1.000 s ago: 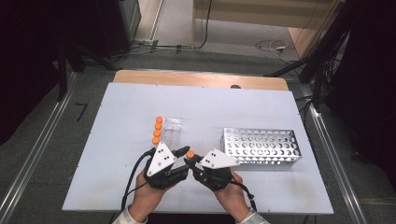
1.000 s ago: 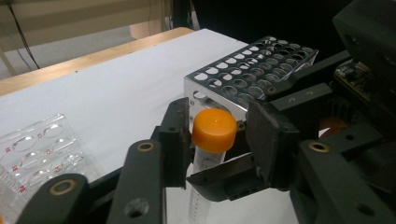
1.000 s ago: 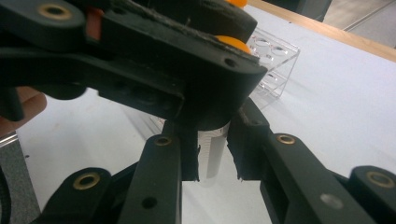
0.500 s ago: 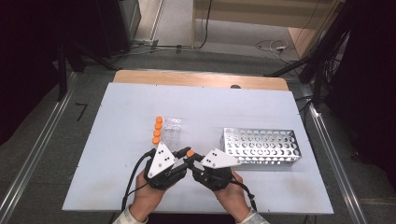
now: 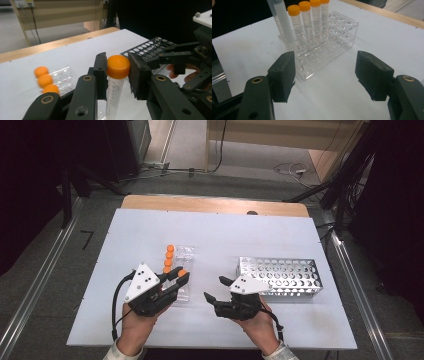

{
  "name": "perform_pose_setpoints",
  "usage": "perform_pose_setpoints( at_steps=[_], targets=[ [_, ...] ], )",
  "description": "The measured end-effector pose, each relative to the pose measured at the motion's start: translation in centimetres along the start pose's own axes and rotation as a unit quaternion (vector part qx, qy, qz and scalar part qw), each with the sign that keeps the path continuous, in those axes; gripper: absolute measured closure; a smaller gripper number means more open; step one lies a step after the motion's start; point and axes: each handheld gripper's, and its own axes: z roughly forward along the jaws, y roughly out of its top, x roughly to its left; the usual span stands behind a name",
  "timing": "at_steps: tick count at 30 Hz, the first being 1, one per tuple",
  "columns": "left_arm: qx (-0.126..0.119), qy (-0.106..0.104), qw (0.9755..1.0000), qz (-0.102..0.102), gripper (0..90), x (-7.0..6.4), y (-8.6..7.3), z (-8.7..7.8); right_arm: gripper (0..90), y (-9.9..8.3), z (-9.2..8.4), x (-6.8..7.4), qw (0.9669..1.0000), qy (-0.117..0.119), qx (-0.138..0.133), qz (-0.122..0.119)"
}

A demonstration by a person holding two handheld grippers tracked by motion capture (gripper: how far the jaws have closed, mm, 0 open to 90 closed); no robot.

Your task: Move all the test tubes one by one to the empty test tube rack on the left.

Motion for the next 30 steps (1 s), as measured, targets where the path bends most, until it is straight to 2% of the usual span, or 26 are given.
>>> perform_pose_setpoints(
  at_steps=[2,3,4,6,12,20,30],
  targets=[
    [-0.001,0.005,1.0,-0.001,70.5,0.2,0.1,-0.2,31.1,-0.1,-0.3,-0.3,1.0,-0.004,-0.001,0.002],
    [-0.002,0.017,0.9998,0.001,70.4,0.5,0.1,-0.7,31.1,-0.2,-0.5,-0.4,1.0,-0.005,-0.002,0.002],
    [-0.002,0.017,0.9998,0.001,70.4,0.5,0.1,-0.7,31.1,-0.2,-0.6,-0.5,1.0,-0.008,-0.002,0.003],
    [-0.003,0.03,0.9995,0.001,70.4,0.9,0.0,-1.0,31.0,-0.3,-0.8,-0.8,0.9999,-0.01,-0.004,0.006],
    [-0.004,0.052,0.9987,-0.001,70.4,1.5,-0.3,-1.4,27.6,-0.5,-1.5,-1.6,0.9997,-0.016,-0.007,0.015],
    [-0.005,0.069,0.9976,-0.006,70.4,2.3,-0.6,-1.7,18.5,-0.8,-2.3,-2.4,0.999,-0.037,-0.01,0.022],
    [-0.001,0.082,0.9966,-0.013,70.4,2.9,-1.3,-1.5,17.4,-0.9,-2.7,-2.8,0.9986,-0.044,-0.012,0.027]
  ],
)
